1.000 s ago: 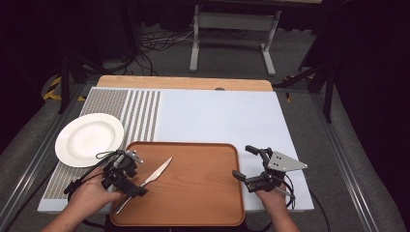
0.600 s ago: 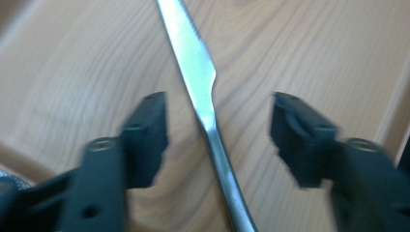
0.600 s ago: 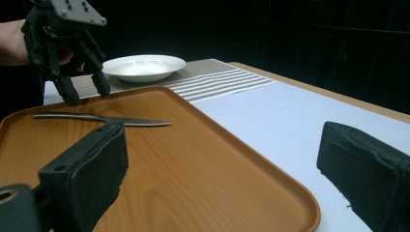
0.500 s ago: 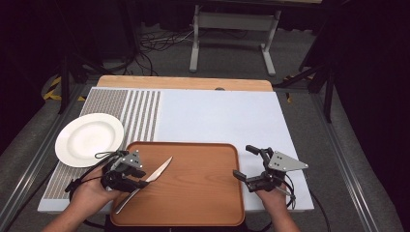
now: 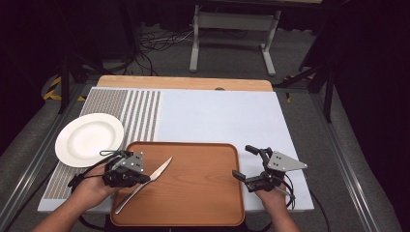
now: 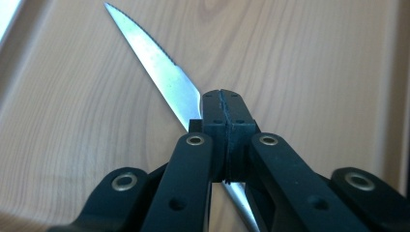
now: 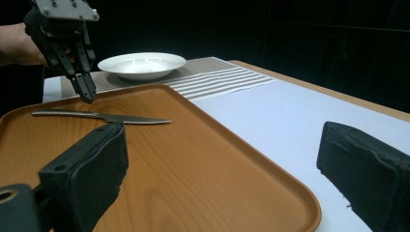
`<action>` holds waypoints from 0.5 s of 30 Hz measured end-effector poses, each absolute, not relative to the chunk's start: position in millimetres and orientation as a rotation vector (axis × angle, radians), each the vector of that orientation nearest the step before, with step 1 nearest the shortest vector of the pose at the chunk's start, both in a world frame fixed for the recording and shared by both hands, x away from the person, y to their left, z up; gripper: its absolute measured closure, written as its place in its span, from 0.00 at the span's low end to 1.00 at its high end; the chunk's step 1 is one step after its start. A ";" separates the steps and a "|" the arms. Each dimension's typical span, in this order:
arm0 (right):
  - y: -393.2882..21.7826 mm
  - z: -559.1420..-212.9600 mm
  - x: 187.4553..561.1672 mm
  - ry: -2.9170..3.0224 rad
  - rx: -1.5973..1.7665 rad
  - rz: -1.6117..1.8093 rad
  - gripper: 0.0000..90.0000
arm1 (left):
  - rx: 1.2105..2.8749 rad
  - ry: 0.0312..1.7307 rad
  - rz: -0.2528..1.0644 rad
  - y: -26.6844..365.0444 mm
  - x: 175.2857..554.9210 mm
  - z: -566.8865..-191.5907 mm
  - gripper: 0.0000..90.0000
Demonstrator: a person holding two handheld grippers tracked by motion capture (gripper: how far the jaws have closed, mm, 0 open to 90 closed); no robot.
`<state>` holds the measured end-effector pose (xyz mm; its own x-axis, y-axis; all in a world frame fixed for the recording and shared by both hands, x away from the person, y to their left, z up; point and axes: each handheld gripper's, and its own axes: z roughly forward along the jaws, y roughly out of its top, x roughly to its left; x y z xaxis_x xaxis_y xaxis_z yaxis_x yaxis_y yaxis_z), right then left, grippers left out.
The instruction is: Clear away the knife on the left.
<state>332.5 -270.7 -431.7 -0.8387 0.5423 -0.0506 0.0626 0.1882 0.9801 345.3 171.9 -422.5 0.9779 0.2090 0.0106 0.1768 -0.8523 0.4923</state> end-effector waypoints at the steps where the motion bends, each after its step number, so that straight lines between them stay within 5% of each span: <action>1: -270.7 -431.7 332.4 2.082 0.567 1.691 0.05 | 2.627 0.258 0.082 170.7 345.8 -423.5 1.00; 15: -271.0 -431.7 332.4 2.083 0.567 1.690 0.05 | 2.694 0.068 0.025 158.2 348.8 -429.3 1.00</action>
